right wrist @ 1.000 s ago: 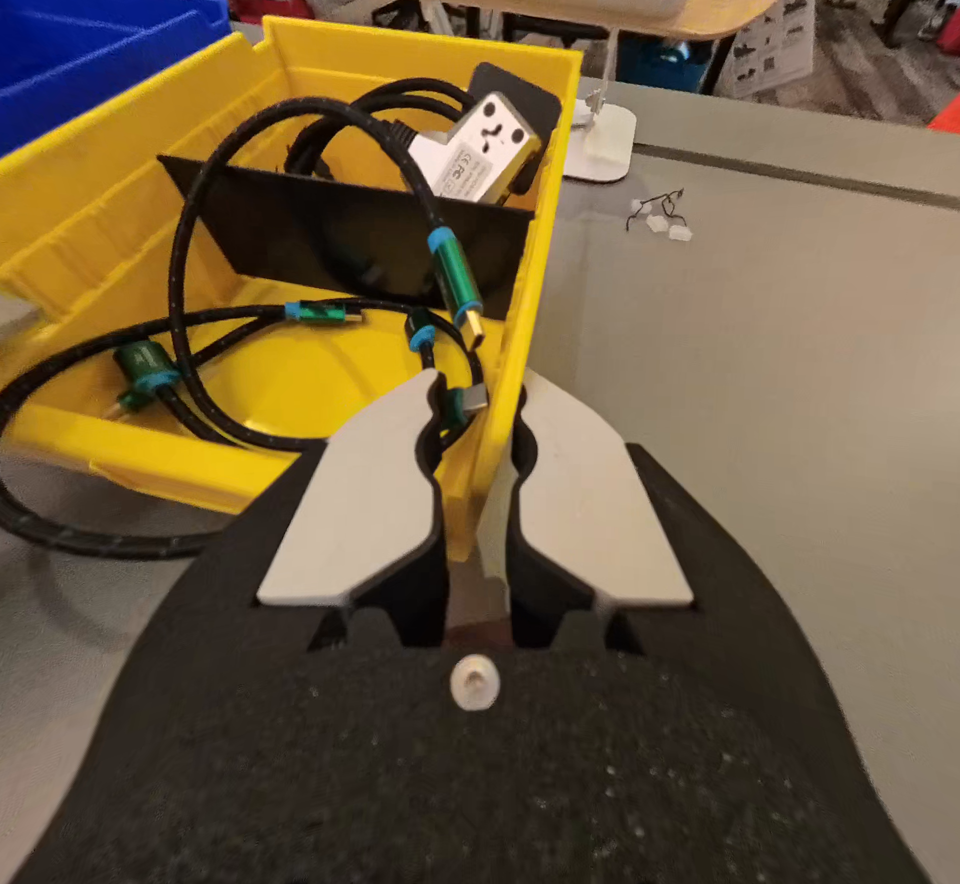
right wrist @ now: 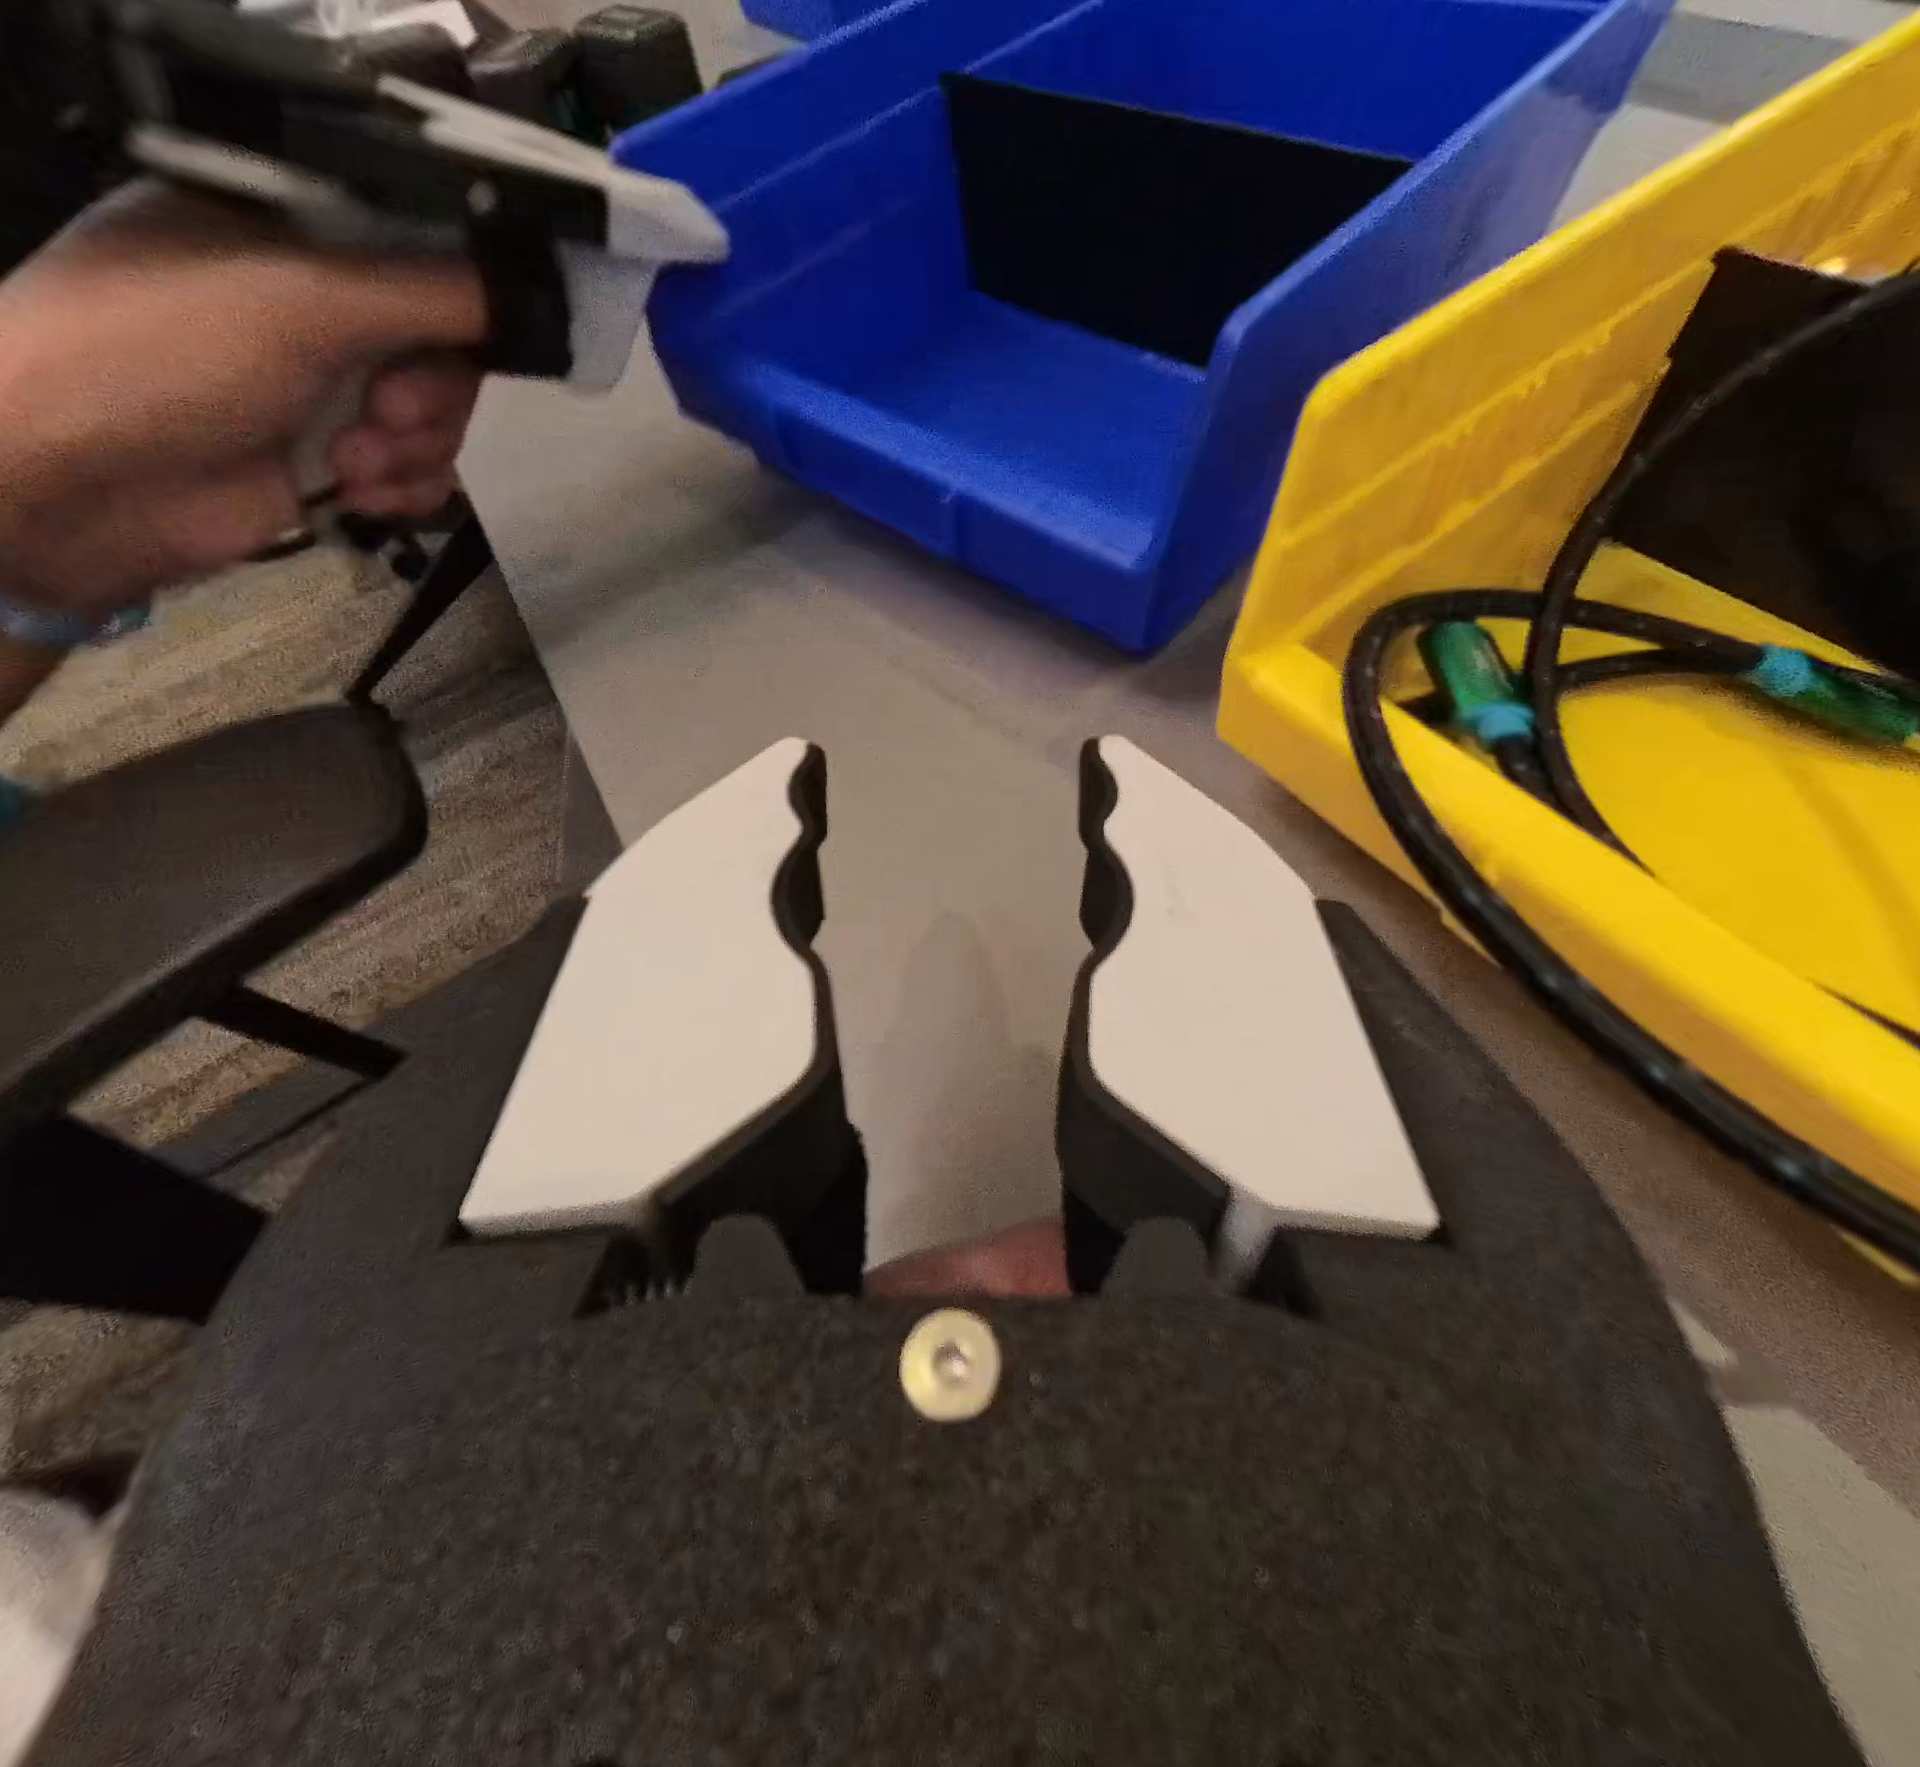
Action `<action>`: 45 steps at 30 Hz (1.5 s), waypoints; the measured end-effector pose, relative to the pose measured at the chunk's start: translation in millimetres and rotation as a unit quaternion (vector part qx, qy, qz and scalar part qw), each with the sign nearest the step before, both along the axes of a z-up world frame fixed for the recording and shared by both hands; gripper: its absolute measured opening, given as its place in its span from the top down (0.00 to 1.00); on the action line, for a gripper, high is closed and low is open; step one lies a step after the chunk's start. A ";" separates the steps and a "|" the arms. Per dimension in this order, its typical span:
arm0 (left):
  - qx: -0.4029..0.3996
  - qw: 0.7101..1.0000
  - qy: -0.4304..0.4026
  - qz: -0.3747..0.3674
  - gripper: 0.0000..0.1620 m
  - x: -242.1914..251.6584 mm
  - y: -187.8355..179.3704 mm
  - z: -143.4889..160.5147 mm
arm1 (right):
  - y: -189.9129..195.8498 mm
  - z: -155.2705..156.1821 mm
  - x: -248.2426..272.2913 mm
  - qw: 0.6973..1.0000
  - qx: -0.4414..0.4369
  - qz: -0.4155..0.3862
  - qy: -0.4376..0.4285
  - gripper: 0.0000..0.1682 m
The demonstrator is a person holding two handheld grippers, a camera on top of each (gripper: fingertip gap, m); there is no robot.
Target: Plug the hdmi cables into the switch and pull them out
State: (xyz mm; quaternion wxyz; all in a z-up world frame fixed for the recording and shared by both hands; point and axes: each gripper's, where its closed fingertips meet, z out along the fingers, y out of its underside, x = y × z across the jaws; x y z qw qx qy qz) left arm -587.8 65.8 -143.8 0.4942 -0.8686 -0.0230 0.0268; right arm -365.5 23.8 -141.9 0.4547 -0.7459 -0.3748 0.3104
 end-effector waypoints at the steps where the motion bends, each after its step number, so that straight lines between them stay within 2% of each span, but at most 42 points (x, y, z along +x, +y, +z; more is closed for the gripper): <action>1: 0.004 1.000 0.002 0.006 0.97 3.7 -13.8 0.1 | 6.4 4.4 -13.1 1.000 -0.007 -0.011 0.007 0.72; 3: 0.001 1.000 0.009 0.016 0.97 8.2 -41.2 0.2 | 16.4 9.3 -33.9 0.999 0.010 -0.036 -0.009 0.70; 4: -0.002 1.000 0.017 0.016 0.96 10.4 -53.6 0.1 | 17.9 8.5 -39.9 0.998 0.025 -0.038 -0.035 0.80; 8: 0.003 0.999 0.042 0.027 0.95 16.5 -90.4 0.3 | 15.0 -3.1 -46.2 0.992 0.044 -0.060 -0.098 1.00; 9: 0.003 0.998 0.045 0.033 0.95 16.6 -95.8 0.3 | 10.6 -0.3 -45.1 0.992 0.044 -0.065 -0.098 0.99; 10: 0.002 0.998 0.050 0.039 0.96 16.3 -99.6 0.2 | 3.0 13.0 -44.8 0.993 0.059 -0.064 -0.080 0.91; 12: 0.000 0.998 0.053 0.040 0.96 17.6 -103.9 0.2 | -14.0 50.3 -39.6 0.989 0.134 -0.060 -0.035 0.89; 14: -0.004 0.998 0.044 0.040 0.96 20.4 -107.2 0.3 | -9.0 73.3 -22.9 0.975 0.188 -0.115 -0.025 0.89; 15: -0.005 0.998 0.043 0.039 0.96 21.8 -108.3 0.2 | -1.3 73.0 -16.9 0.970 0.197 -0.135 -0.039 0.86; 17: -0.001 0.998 0.053 0.038 0.95 22.8 -108.8 0.3 | 16.4 49.8 -13.4 0.973 0.155 -0.156 -0.072 0.80; 19: 0.000 0.997 0.060 0.041 0.95 23.3 -108.0 0.4 | 21.4 11.4 -22.8 0.985 0.051 -0.141 -0.088 0.77; 20: -0.001 0.997 0.061 0.039 0.95 24.5 -107.5 0.4 | 21.1 -2.9 -28.7 0.987 0.013 -0.131 -0.093 0.81; 21: -0.002 0.997 0.062 0.040 0.95 25.0 -107.5 0.6 | 22.0 -9.7 -32.4 0.987 -0.001 -0.134 -0.090 0.92; 22: 0.002 0.997 0.062 0.035 0.95 26.8 -107.5 1.3 | 27.7 -8.4 -29.5 0.984 0.017 -0.155 -0.090 0.98; 25: 0.075 0.994 0.082 0.016 0.95 39.8 -110.0 31.2 | 33.9 16.8 -21.3 0.978 0.078 -0.184 -0.066 0.98; 27: 0.100 0.989 0.108 0.022 0.96 47.3 -108.1 58.8 | 34.0 43.4 -15.3 0.978 0.092 -0.182 -0.046 0.98; 30: 0.127 0.986 0.103 0.017 0.96 64.8 -93.6 99.3 | 44.1 78.6 2.7 0.976 0.091 -0.195 -0.023 0.98; 35: 0.235 0.958 0.160 -0.030 0.96 132.6 -67.5 197.3 | 53.8 172.2 76.1 0.947 0.191 -0.256 0.035 0.97; 38: 0.263 0.945 0.178 -0.083 0.96 201.7 -38.9 235.1 | 64.5 214.0 150.1 0.924 0.216 -0.310 0.052 0.97; 40: 0.259 0.941 0.183 -0.117 0.96 256.7 -15.3 243.3 | 70.3 226.4 209.7 0.910 0.217 -0.349 0.056 0.98; 42: 0.255 0.935 0.185 -0.162 0.95 321.1 6.4 239.2 | 75.1 223.4 276.2 0.893 0.202 -0.398 0.052 0.98; 45: 0.241 0.925 0.191 -0.224 0.95 421.0 33.3 208.0 | 82.1 199.4 379.0 0.865 0.166 -0.469 0.060 0.99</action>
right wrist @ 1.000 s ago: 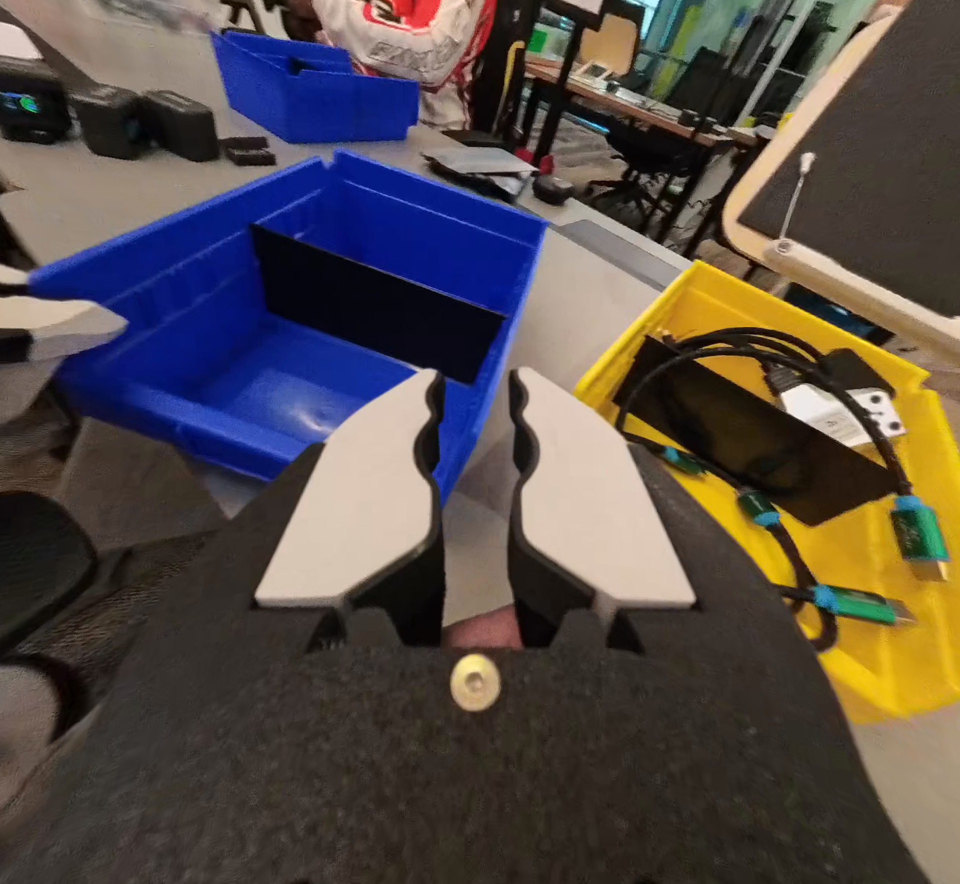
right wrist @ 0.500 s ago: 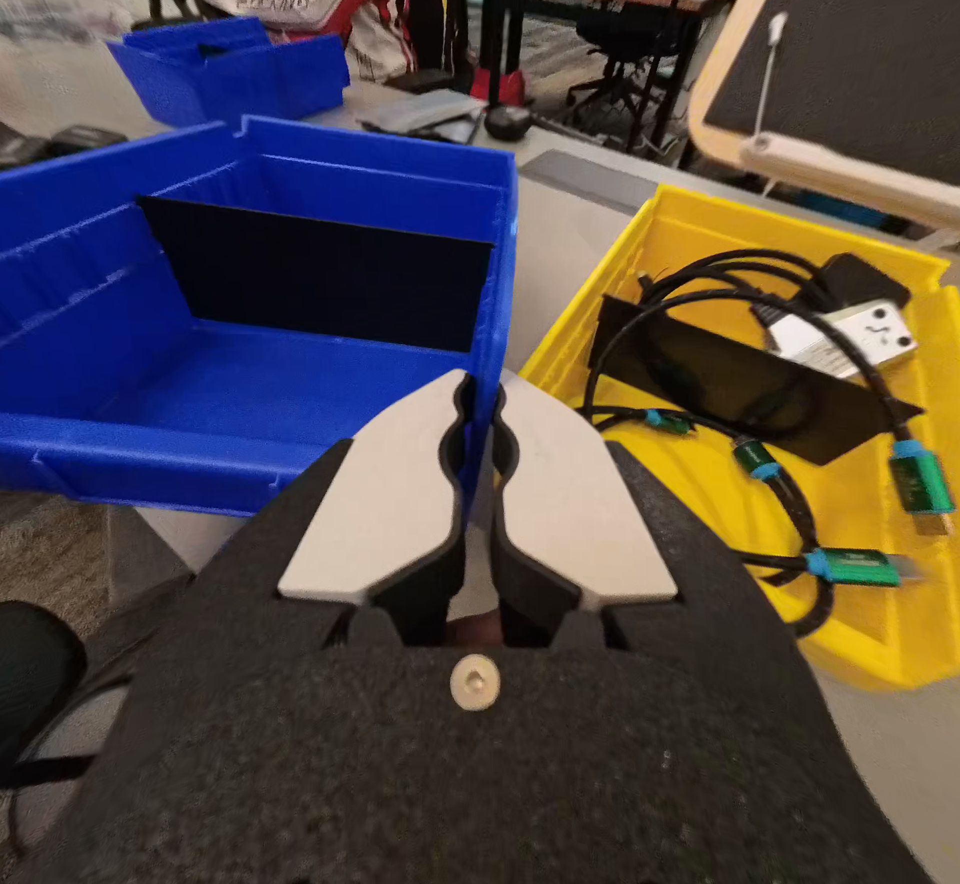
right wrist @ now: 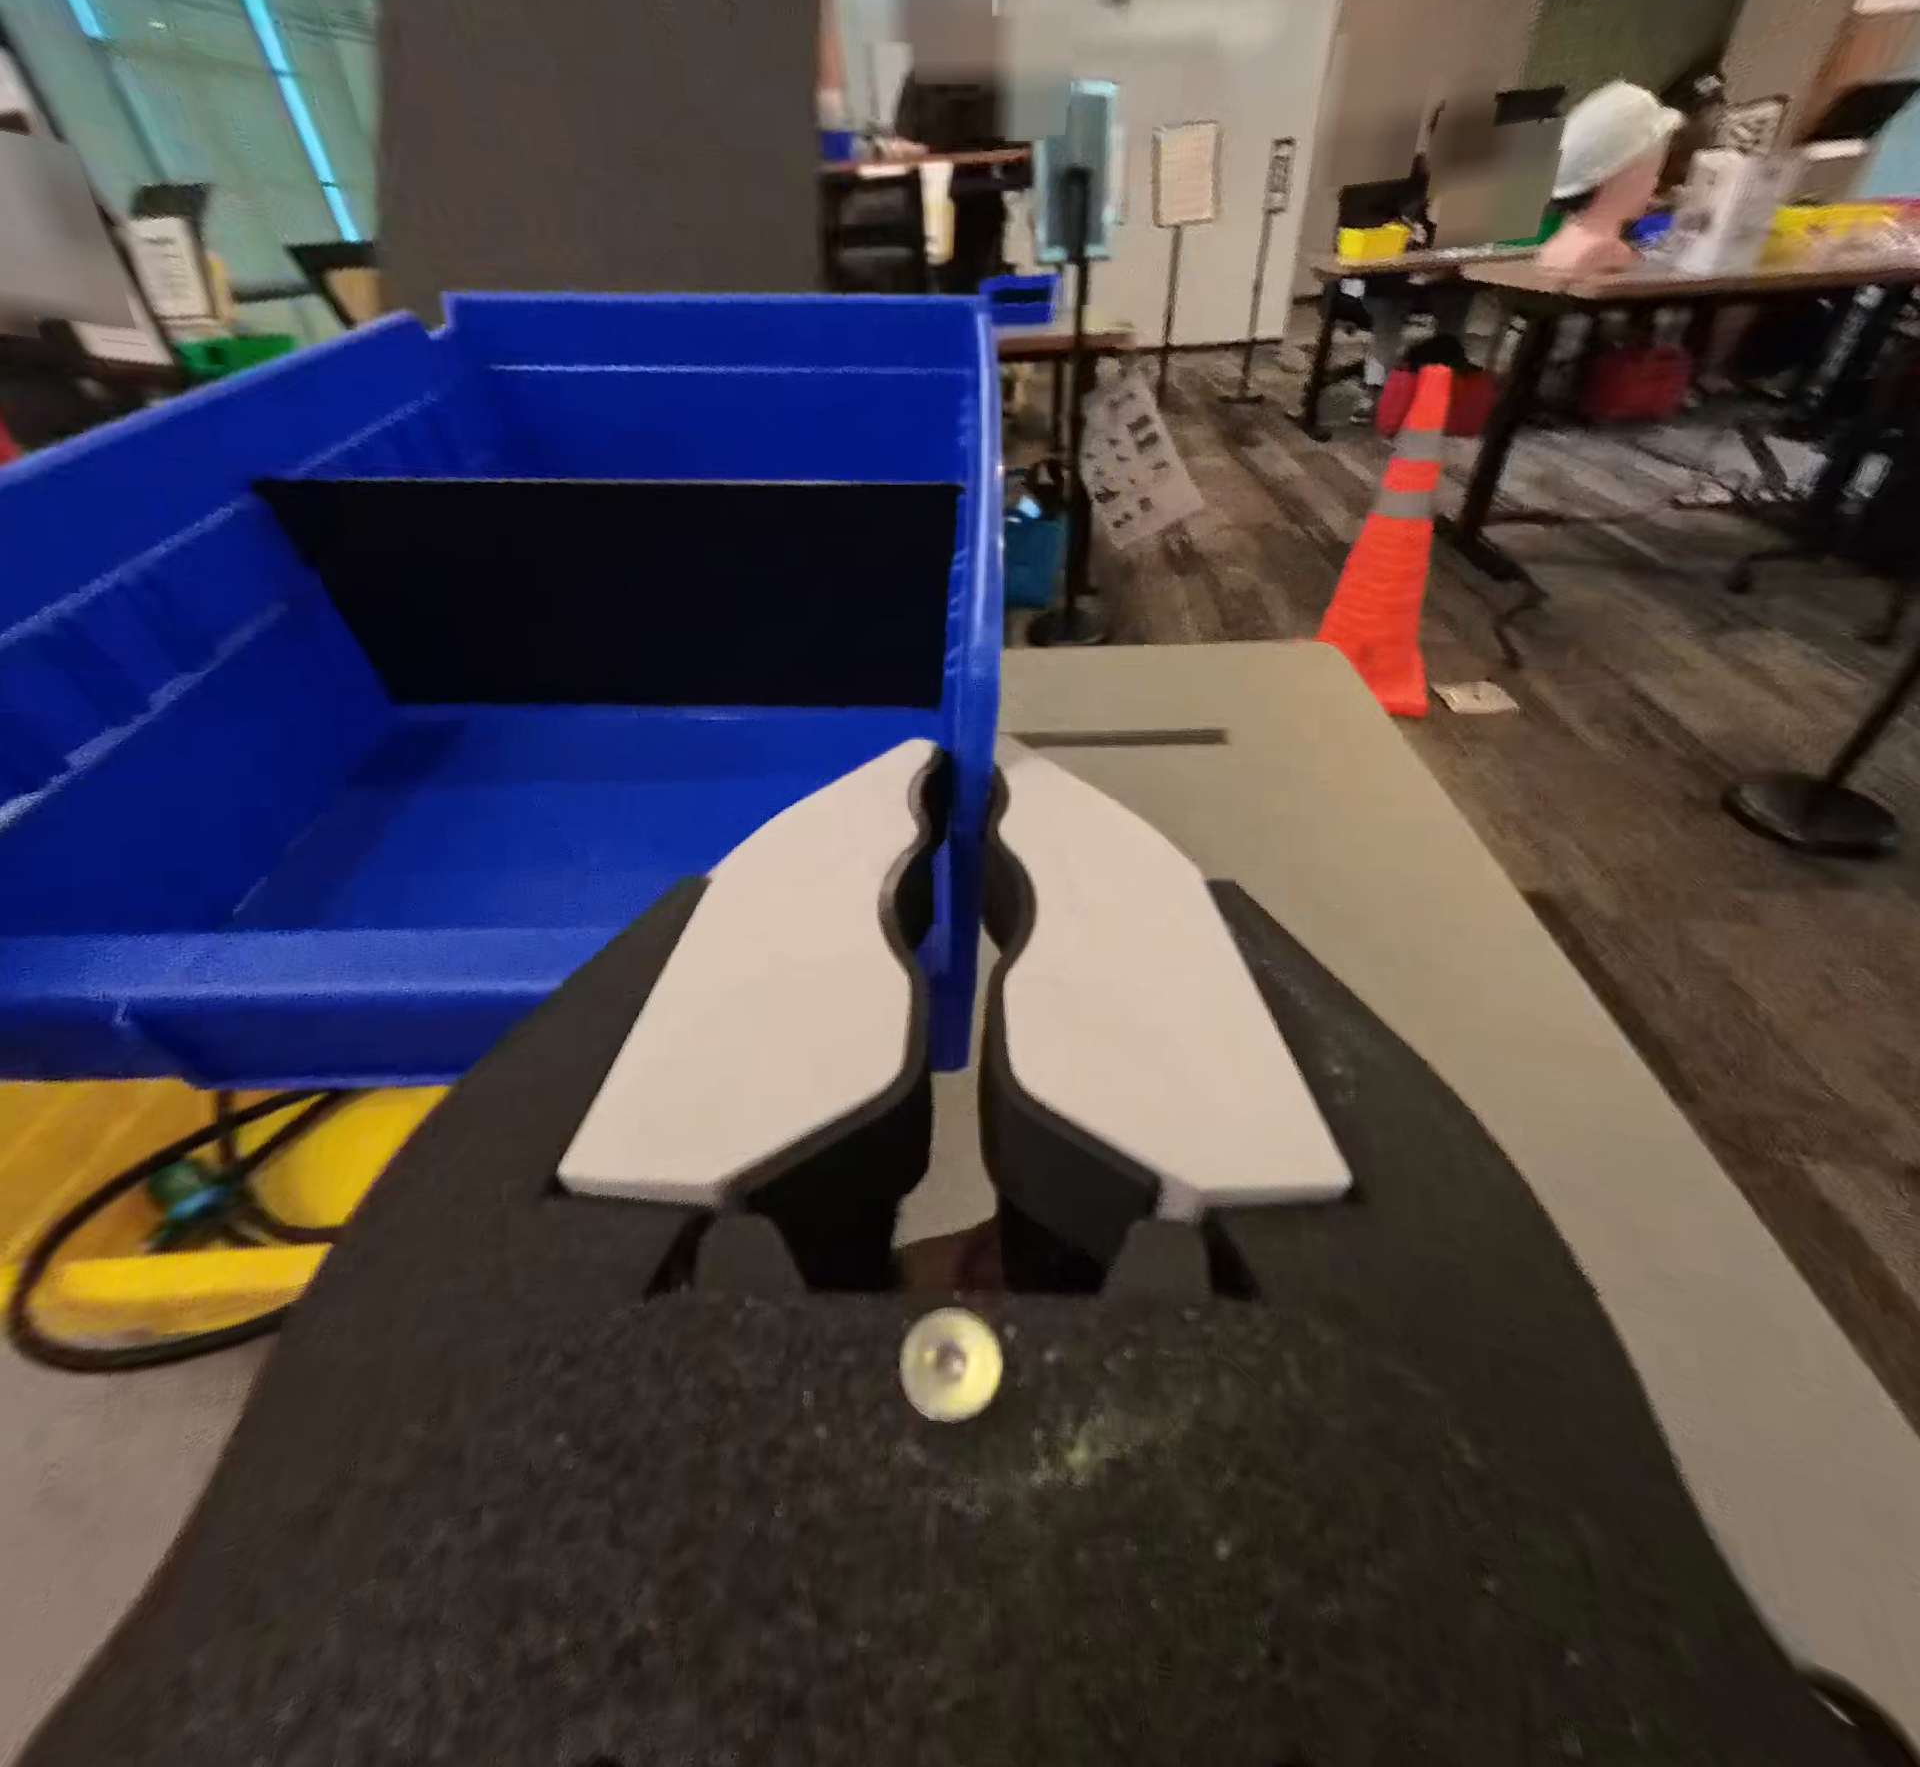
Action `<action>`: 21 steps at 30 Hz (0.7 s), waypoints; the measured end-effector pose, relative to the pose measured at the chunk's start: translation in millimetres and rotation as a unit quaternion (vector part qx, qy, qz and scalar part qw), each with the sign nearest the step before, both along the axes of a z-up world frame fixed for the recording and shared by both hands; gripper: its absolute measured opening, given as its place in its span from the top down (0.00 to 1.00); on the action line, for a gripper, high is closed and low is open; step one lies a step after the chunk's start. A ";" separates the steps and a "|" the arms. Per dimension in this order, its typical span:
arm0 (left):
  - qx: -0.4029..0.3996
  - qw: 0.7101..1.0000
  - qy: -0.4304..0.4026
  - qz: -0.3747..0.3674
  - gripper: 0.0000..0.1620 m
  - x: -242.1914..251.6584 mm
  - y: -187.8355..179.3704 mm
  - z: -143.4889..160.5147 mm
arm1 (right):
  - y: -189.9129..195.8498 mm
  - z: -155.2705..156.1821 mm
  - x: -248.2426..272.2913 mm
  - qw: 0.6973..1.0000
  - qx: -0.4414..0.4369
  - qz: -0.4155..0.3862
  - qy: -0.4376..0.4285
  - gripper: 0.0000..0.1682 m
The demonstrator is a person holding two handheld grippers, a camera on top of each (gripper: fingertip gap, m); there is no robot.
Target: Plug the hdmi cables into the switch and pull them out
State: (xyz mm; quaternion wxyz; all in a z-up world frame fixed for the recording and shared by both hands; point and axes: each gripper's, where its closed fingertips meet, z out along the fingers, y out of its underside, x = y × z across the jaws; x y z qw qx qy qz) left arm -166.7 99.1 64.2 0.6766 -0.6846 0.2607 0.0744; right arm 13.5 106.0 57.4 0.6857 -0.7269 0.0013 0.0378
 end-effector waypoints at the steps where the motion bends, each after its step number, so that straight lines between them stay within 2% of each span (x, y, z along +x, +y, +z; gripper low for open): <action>1: -0.008 1.000 0.003 -0.012 0.96 30.5 8.3 -16.1 | 3.1 -12.2 32.1 1.000 -0.016 -0.025 0.002 0.99; 4: -0.033 0.999 0.009 -0.031 0.95 109.5 32.6 -74.3 | 10.8 -57.7 115.4 0.994 -0.052 -0.095 0.003 0.98; 6: -0.055 0.998 0.019 -0.032 0.95 144.4 44.1 -113.5 | 15.4 -95.4 154.1 0.988 -0.082 -0.130 0.015 0.97; 9: -0.102 0.994 0.006 -0.045 0.94 165.4 49.8 -157.3 | 26.5 -130.3 178.1 0.989 -0.106 -0.104 0.007 0.98; 13: -0.092 0.995 0.004 -0.031 0.95 157.5 49.3 -169.0 | 38.1 -163.9 173.3 0.988 -0.124 -0.072 0.053 0.98; 19: -0.155 0.987 -0.015 -0.028 0.94 142.1 54.9 -203.3 | 44.5 -207.9 158.2 0.975 -0.209 -0.068 -0.024 0.97; 21: -0.161 0.986 -0.023 -0.046 0.93 145.9 53.4 -202.5 | 47.4 -209.8 162.2 0.973 -0.210 -0.077 -0.054 0.96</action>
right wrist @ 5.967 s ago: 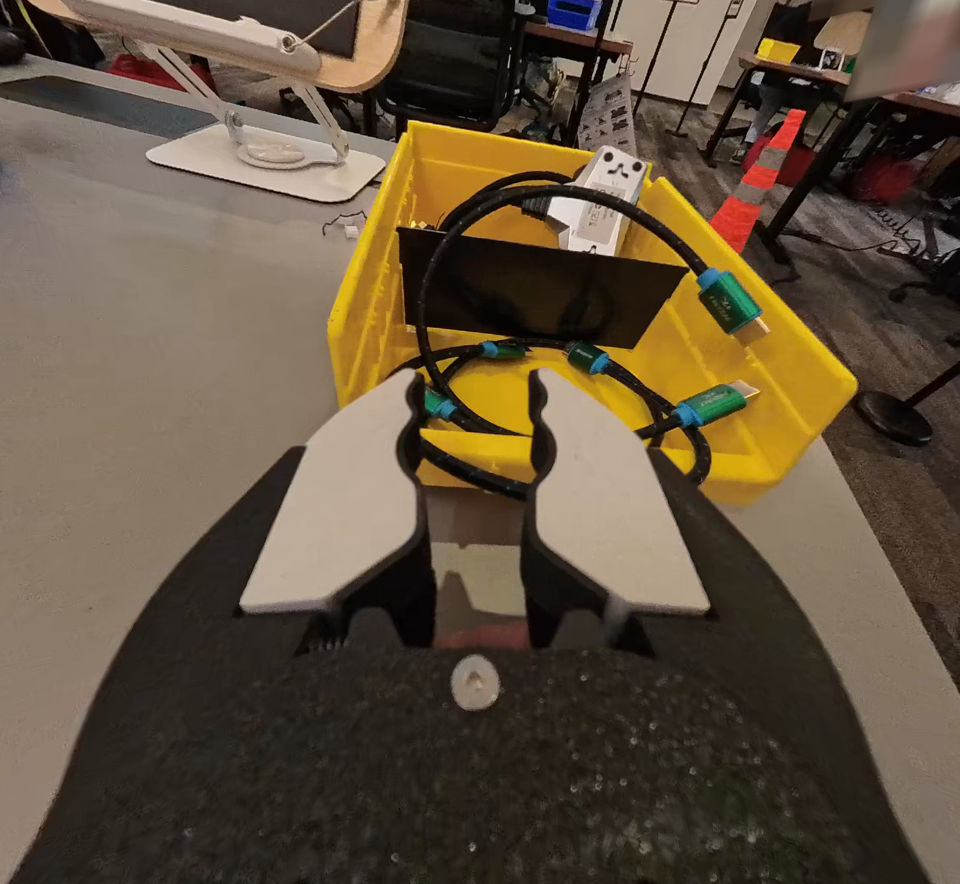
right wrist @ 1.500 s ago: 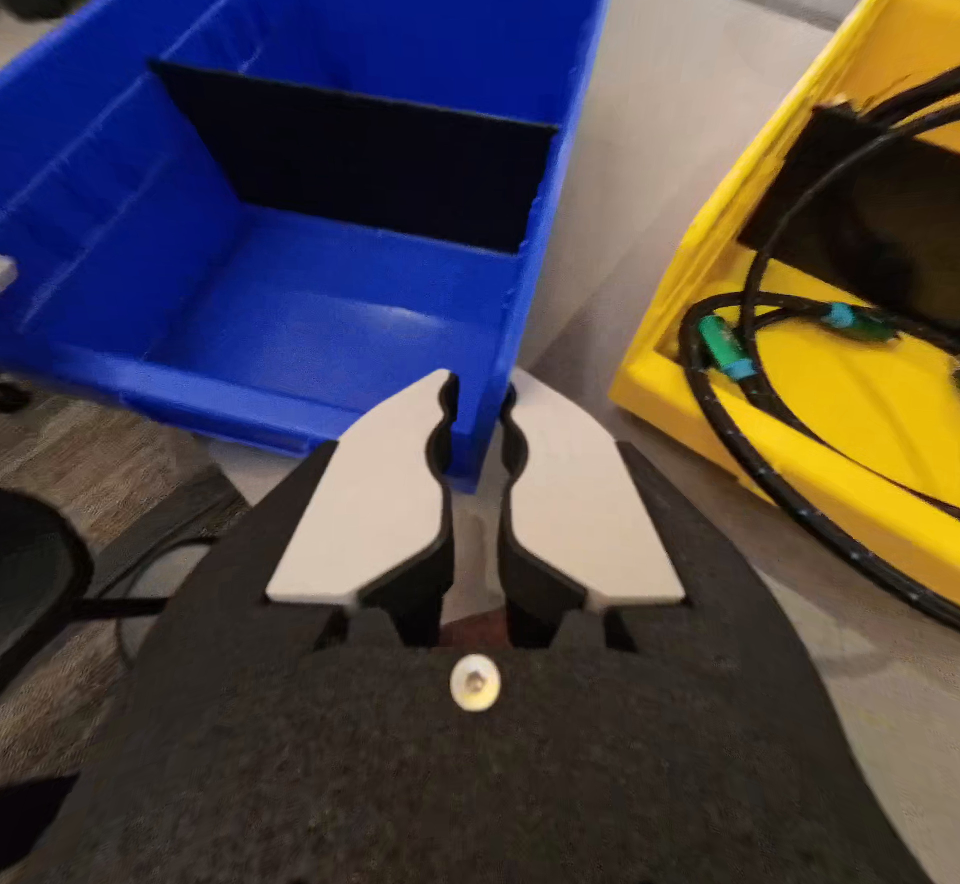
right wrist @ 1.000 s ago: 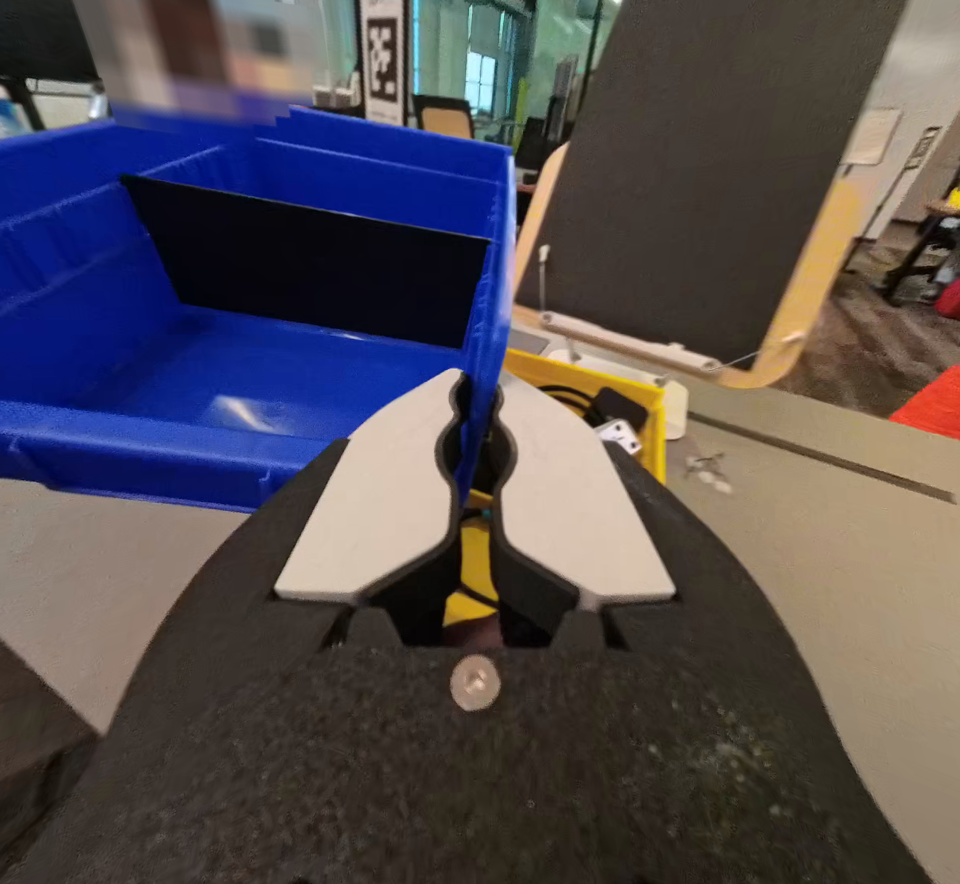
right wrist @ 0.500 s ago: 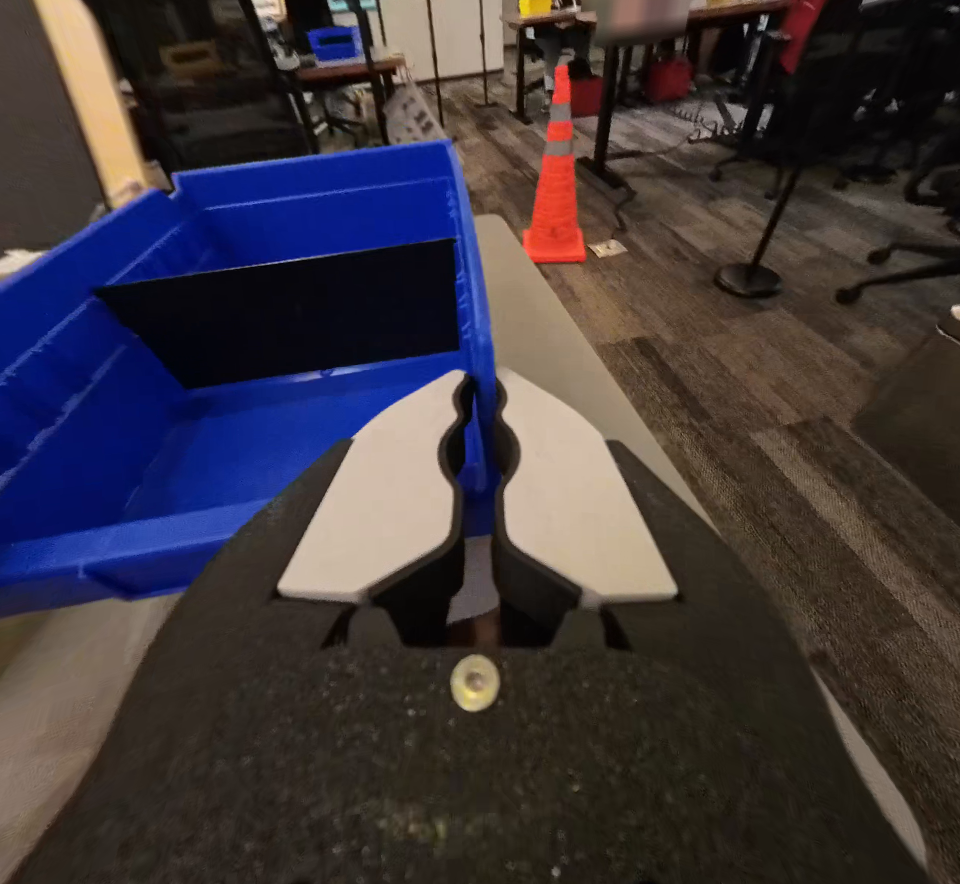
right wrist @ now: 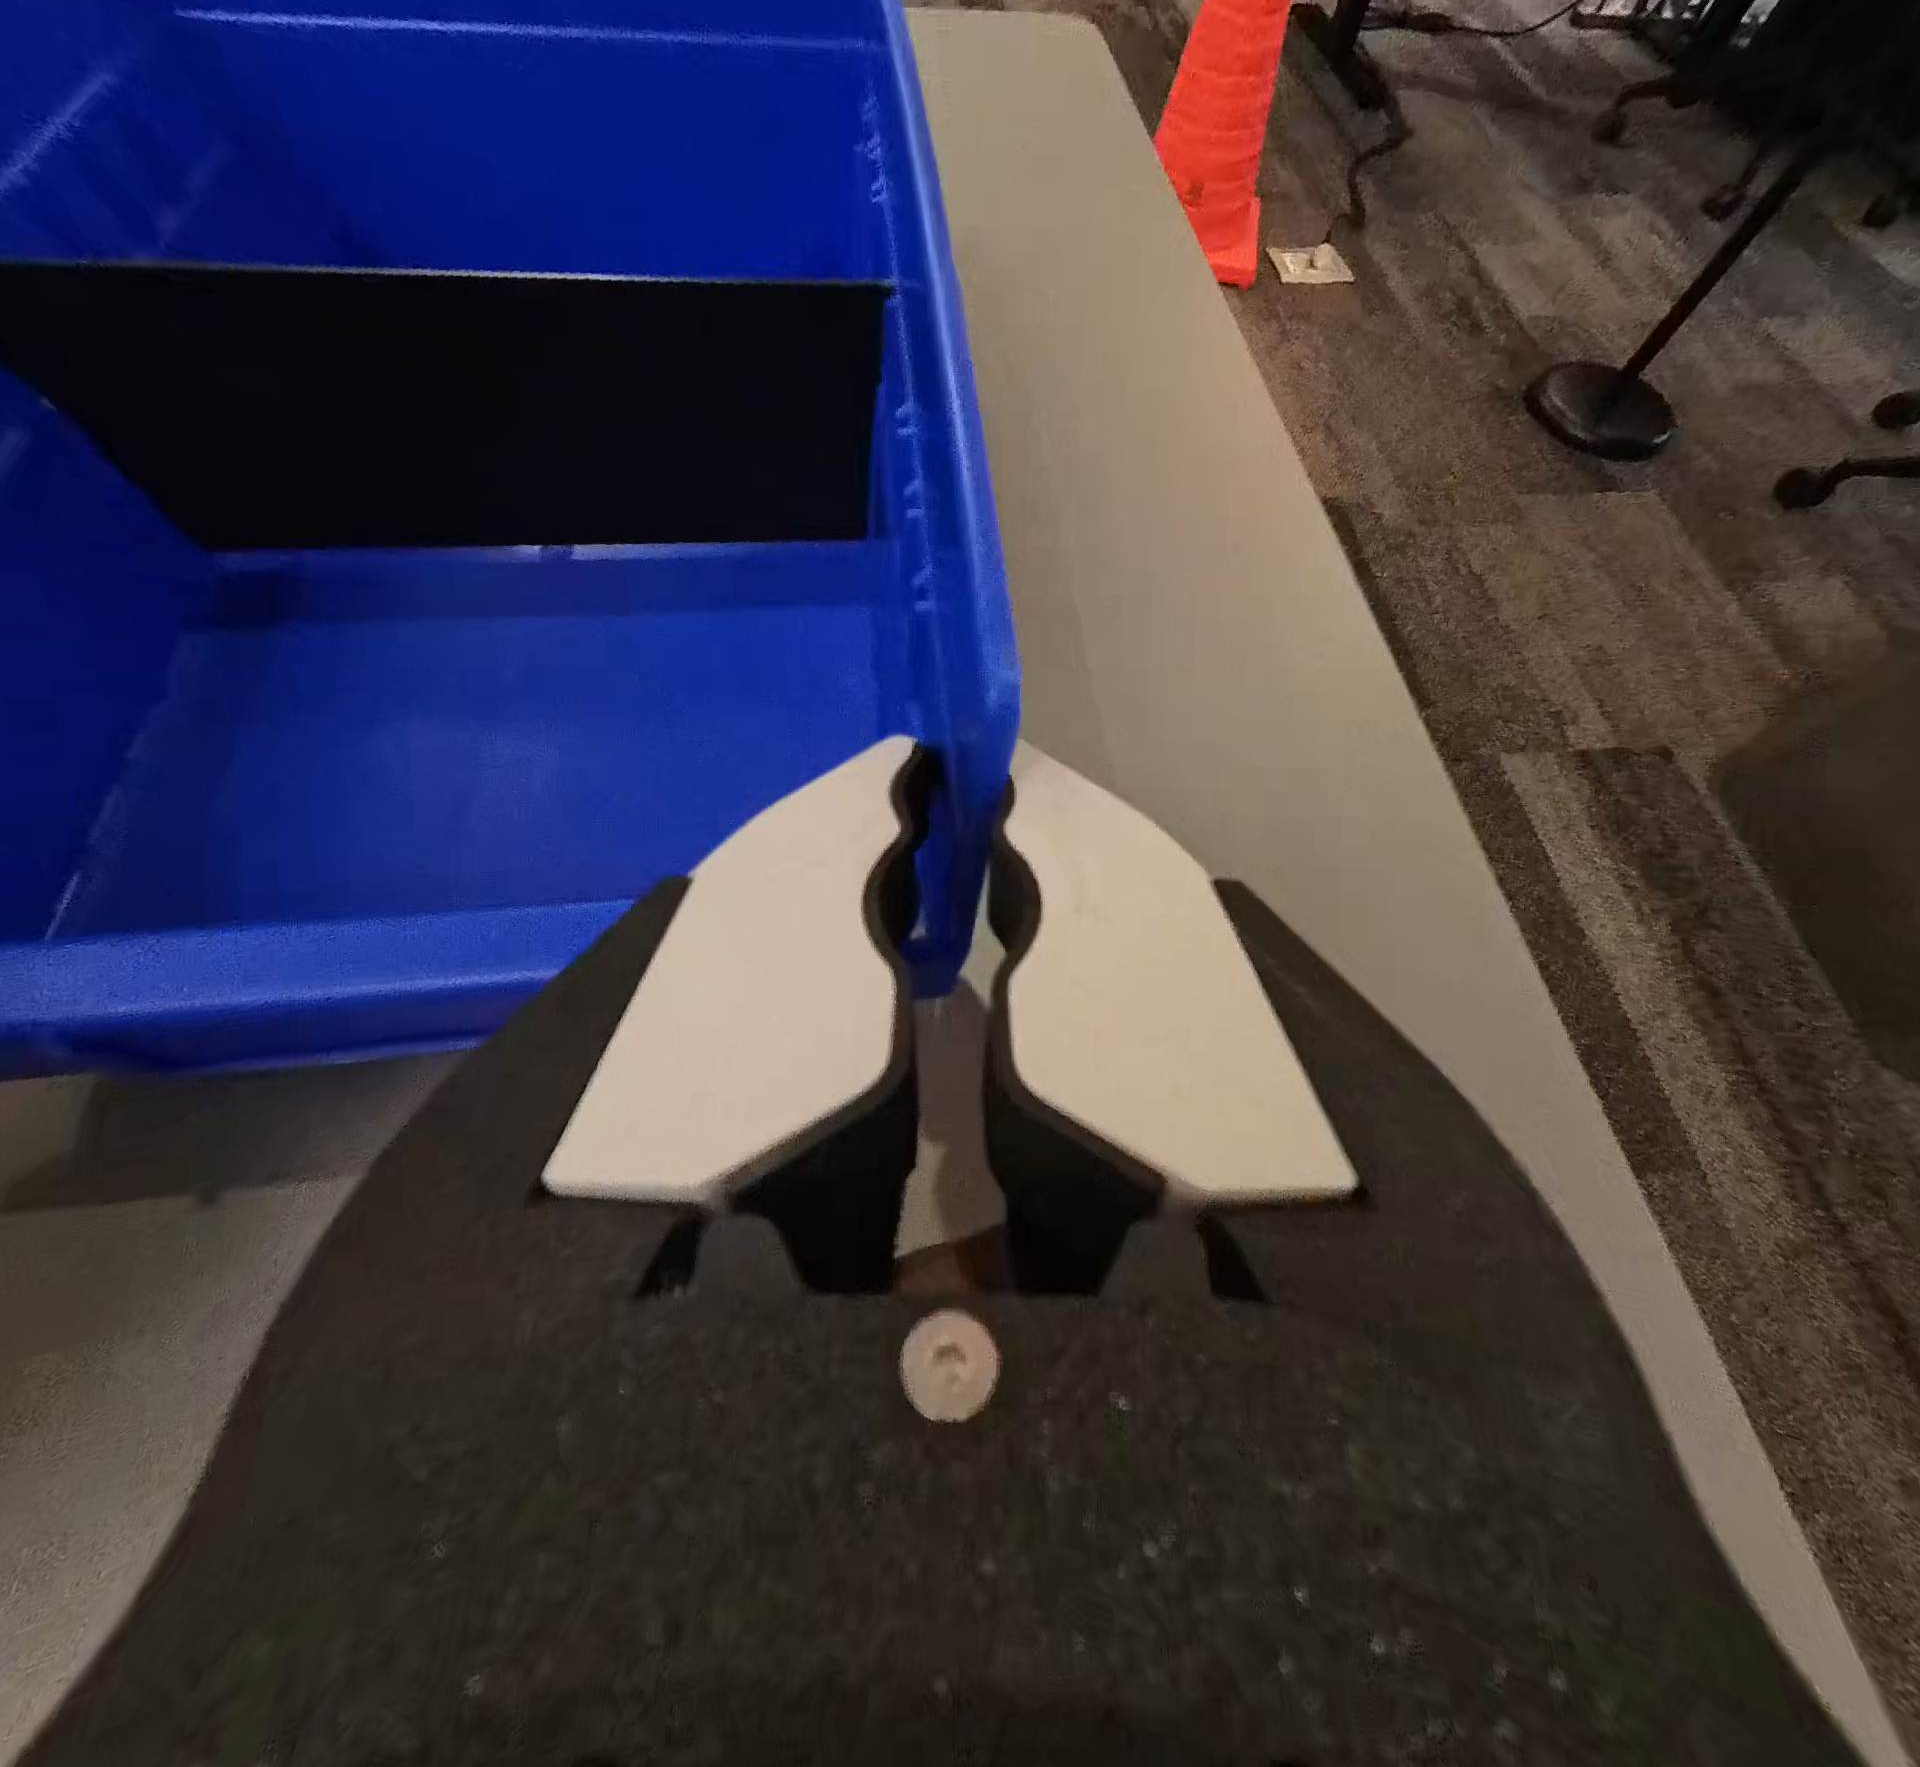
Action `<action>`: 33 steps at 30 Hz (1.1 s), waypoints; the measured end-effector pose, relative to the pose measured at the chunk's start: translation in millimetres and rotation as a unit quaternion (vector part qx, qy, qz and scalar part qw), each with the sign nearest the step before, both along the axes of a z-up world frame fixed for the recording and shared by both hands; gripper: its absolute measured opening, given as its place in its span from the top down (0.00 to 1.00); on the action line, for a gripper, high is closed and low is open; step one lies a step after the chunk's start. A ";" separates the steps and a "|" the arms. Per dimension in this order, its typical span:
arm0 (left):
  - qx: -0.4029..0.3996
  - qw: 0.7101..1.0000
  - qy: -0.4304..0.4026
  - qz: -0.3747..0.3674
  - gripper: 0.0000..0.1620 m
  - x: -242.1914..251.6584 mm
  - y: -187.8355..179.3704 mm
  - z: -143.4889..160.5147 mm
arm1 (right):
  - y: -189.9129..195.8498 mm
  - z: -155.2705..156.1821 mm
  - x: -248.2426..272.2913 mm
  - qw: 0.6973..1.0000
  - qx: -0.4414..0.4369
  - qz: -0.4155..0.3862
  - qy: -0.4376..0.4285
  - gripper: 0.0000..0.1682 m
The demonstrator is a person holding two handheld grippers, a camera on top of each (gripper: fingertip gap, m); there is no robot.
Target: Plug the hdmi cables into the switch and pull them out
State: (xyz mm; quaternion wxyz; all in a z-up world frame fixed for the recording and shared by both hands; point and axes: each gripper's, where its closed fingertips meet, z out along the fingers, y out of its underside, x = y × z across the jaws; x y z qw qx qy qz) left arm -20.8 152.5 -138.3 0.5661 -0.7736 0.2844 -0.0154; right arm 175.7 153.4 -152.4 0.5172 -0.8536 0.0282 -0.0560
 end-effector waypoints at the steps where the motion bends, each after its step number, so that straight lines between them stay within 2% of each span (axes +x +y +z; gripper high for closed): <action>1: -0.011 1.000 -0.014 -0.011 0.93 3.9 -2.6 -0.1 | 2.6 -0.1 1.6 1.000 -0.005 -0.004 -0.006 0.95; 5: -0.030 0.997 -0.049 -0.060 0.92 5.2 -19.8 18.2 | 8.2 -1.8 8.6 0.999 -0.014 -0.028 0.025 0.94; 8: -0.044 0.992 -0.080 -0.082 0.91 -28.0 -32.7 46.9 | -1.8 11.9 7.2 1.000 0.012 -0.025 0.010 0.87; 10: -0.049 0.991 -0.104 -0.075 0.88 -72.6 -37.7 65.9 | -15.2 34.8 4.3 0.998 0.040 -0.030 -0.031 0.86; 12: -0.033 0.992 -0.117 -0.033 0.85 -134.6 -37.8 78.6 | -26.4 63.7 -15.7 0.995 0.081 -0.010 -0.052 0.85; 14: 0.006 0.990 -0.131 0.050 0.81 -211.5 -35.3 85.3 | -34.4 86.2 -59.6 0.991 0.113 0.048 -0.047 0.85; 16: 0.043 0.979 -0.150 0.130 0.81 -284.1 -36.4 81.6 | -37.8 93.9 -123.9 0.984 0.120 0.131 -0.028 0.83; 18: -0.005 0.973 -0.166 0.162 0.76 -322.8 -39.2 53.4 | -41.0 89.2 -198.5 0.972 0.115 0.206 0.013 0.79; 19: -0.031 0.971 -0.177 0.159 0.73 -328.8 -40.6 38.9 | -43.1 81.4 -236.4 0.963 0.105 0.246 0.035 0.79; 21: -0.056 0.971 -0.172 0.156 0.73 -333.1 -39.5 15.5 | -42.2 56.1 -295.9 0.952 0.065 0.294 0.057 0.73; 23: -0.071 0.979 -0.123 0.145 0.76 -331.1 -33.5 -1.2 | -32.3 30.9 -328.4 0.955 0.033 0.288 0.065 0.75; 25: -0.073 0.982 -0.083 0.155 0.89 -335.6 -25.0 -9.0 | -16.0 2.8 -340.0 0.967 0.002 0.250 0.049 0.77; 26: -0.078 0.982 -0.078 0.152 0.96 -336.1 -22.5 -11.4 | -7.2 -7.8 -339.3 0.975 -0.013 0.218 0.037 0.85; 27: -0.078 0.983 -0.079 0.146 0.96 -336.0 -20.8 -11.3 | -3.3 -9.2 -342.9 0.977 -0.010 0.213 0.030 0.93; 28: -0.081 0.983 -0.076 0.146 0.96 -337.4 -20.1 -11.5 | -0.3 -4.0 -342.3 0.981 0.007 0.194 0.018 0.97; 30: -0.082 0.984 -0.064 0.146 0.96 -344.6 -19.1 -10.9 | -0.9 -1.7 -345.9 0.986 0.007 0.165 -0.006 0.98; 33: -0.061 0.986 -0.072 0.139 0.97 -371.9 -12.2 2.5 | -8.9 7.2 -371.2 0.990 0.028 0.139 0.016 0.98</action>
